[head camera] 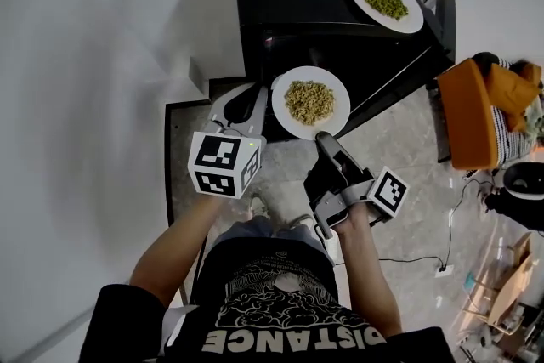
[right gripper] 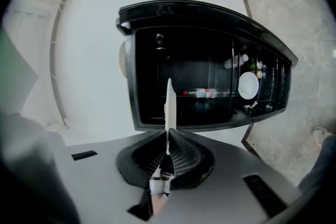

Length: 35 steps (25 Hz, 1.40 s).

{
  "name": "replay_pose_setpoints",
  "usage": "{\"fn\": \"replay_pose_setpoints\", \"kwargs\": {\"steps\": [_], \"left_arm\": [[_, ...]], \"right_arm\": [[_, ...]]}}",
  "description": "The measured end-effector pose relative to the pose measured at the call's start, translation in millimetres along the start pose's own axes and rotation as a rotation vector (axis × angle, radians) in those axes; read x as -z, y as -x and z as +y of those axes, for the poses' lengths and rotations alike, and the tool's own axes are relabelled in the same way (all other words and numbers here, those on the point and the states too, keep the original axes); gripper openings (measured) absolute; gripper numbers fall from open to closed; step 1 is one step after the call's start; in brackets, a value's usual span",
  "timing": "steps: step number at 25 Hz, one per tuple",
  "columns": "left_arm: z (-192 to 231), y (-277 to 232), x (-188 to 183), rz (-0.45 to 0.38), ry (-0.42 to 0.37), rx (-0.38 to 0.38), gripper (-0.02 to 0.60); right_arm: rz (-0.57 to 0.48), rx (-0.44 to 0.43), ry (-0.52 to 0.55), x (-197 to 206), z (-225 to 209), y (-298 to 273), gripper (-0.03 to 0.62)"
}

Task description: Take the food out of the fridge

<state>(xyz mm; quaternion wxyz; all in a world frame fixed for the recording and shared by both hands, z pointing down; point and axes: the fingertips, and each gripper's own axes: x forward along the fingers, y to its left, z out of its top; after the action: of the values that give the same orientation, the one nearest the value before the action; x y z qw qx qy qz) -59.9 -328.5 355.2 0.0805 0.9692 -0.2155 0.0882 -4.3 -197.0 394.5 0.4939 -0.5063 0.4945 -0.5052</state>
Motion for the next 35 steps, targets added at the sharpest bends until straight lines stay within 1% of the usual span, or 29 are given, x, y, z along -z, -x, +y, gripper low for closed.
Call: {"fn": "replay_pose_setpoints", "kwargs": {"steps": [4,8,12,14,16,19,24,29,35], "left_arm": [[11.2,8.4,-15.5,-0.017,0.010,-0.027,0.002],[12.9,13.1,-25.6,-0.029,0.023,-0.029,0.002],[7.6,17.2,-33.5,-0.038,0.029,-0.012,0.002],[2.7,23.4,-38.7,-0.042,0.029,-0.001,0.002],[-3.1,24.7,-42.2,-0.046,0.030,0.012,0.002],[-11.9,9.0,-43.9,-0.055,0.033,0.032,0.002],[-20.1,3.1,-52.2,-0.071,0.019,0.049,0.002],[-19.4,5.0,-51.5,-0.072,0.020,0.032,0.002],[-16.2,11.8,-54.2,-0.074,0.016,-0.001,0.002]], "right_arm": [[0.030,-0.077,0.032,9.8,54.6,8.1,0.009],[0.056,-0.141,0.057,15.9,101.3,14.3,0.009],[0.078,-0.188,0.085,19.8,134.0,13.2,0.009],[0.087,-0.193,0.094,21.5,144.2,7.9,0.009],[0.094,-0.184,0.107,16.6,148.1,-3.3,0.009],[0.093,-0.164,0.120,-6.7,143.4,-31.5,0.009],[0.081,-0.169,0.096,-23.8,147.1,-74.8,0.009],[0.075,-0.158,0.077,-34.6,148.1,-105.0,0.009],[0.057,-0.149,0.047,-45.5,148.9,-122.9,0.010]]}}
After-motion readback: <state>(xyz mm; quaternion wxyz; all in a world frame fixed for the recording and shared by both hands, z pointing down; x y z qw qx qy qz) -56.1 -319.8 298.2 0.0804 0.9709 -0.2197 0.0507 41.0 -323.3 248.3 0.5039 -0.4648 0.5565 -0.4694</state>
